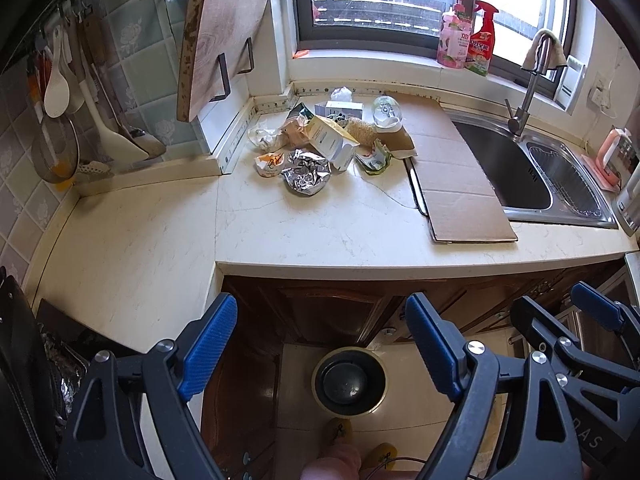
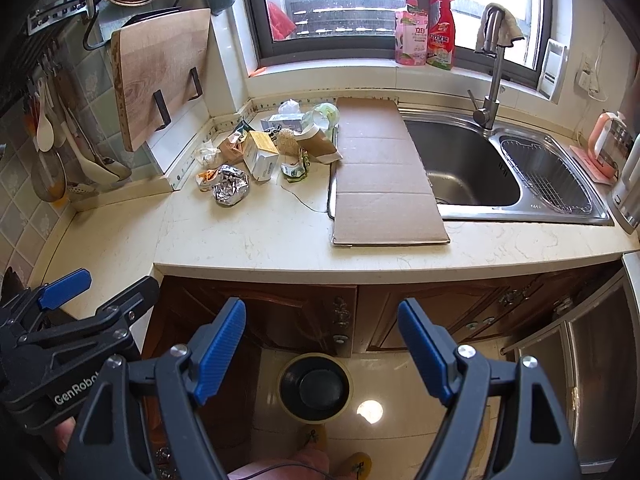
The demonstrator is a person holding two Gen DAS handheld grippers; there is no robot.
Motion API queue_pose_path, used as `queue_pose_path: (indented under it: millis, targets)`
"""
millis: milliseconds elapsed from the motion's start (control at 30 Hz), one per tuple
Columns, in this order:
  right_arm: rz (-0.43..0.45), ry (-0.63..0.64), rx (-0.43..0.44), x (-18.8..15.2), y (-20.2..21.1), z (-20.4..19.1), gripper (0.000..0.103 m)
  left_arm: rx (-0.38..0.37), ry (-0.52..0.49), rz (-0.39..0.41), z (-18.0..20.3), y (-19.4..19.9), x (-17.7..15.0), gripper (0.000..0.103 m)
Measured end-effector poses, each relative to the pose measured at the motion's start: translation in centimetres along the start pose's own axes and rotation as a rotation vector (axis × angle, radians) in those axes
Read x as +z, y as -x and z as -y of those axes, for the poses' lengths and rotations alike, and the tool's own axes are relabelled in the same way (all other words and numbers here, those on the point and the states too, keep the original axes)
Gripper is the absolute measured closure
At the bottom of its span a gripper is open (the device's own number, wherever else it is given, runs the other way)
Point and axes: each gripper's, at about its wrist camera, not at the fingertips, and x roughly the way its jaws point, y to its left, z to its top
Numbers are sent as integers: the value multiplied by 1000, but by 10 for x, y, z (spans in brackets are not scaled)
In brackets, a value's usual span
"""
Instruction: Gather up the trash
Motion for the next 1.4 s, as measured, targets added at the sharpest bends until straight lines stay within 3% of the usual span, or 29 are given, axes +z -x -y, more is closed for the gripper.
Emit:
queue_pose_path:
  millis: [367,967,1233,1400]
  targets:
    - [28,4,-16,13,-3,-1,23,-22,-21,33,5,-5,16,24]
    - [67,-9,-57,62,-31,-12,23,-89,-58,68,1,-47,83,24]
    - [43,-23,-40,81,-53,-5,23,-94,-29,30,-6,-76,99,30]
    - [-5,-31,-9,98,-85,8,25,-91,24,-54,-9,-110,109,30]
